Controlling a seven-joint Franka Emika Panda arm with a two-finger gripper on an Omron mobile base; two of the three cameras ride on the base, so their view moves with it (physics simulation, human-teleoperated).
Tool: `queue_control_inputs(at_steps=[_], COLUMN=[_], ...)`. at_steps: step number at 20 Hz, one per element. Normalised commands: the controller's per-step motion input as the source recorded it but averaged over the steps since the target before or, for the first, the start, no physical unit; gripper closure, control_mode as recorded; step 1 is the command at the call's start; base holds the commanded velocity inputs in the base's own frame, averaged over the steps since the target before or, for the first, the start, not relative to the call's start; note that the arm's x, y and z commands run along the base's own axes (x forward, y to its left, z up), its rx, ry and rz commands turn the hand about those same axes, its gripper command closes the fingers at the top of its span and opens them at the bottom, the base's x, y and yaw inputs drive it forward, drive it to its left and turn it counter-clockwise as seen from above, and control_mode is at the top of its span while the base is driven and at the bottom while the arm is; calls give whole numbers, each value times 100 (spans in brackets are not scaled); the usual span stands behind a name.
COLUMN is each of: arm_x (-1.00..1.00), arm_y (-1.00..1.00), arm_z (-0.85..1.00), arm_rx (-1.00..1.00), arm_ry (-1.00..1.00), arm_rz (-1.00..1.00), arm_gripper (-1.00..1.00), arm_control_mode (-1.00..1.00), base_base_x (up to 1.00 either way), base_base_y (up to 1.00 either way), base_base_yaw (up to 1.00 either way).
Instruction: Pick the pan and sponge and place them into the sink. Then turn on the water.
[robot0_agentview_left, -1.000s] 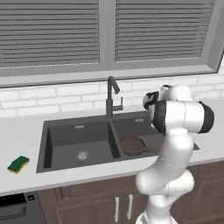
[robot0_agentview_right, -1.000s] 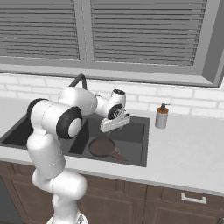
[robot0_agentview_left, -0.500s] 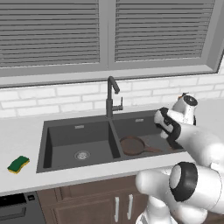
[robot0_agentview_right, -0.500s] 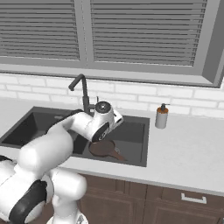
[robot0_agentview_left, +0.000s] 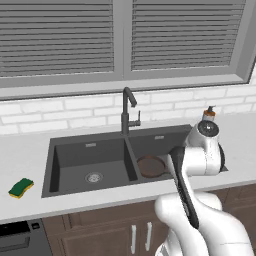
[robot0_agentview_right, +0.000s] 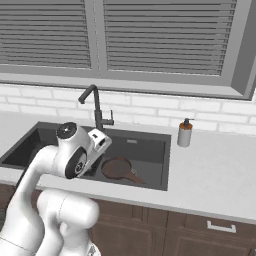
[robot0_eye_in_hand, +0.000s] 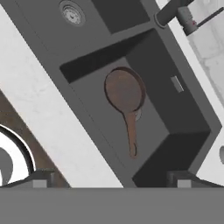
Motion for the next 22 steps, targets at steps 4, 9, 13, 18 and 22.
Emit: queue_control_inputs(at_steps=[4,9,13,18,22], arm_x=[-88,-63,-37,-5,2], arm_y=[76,88,90,99,100], arm_z=[20,11,0,-1,-15], arm_rx=[0,0,0,0,2], arm_ry=[-2,0,-8,-5,0], arm_rz=[0,2,0,0,0], arm_gripper=[-100,-100,-100,-100,-100], arm_control_mode=[-100,-100,-100,-100,-100], base_base_x=[0,0,0,0,0], base_base_y=[0,0,0,0,0], base_base_yaw=[0,0,0,0,0])
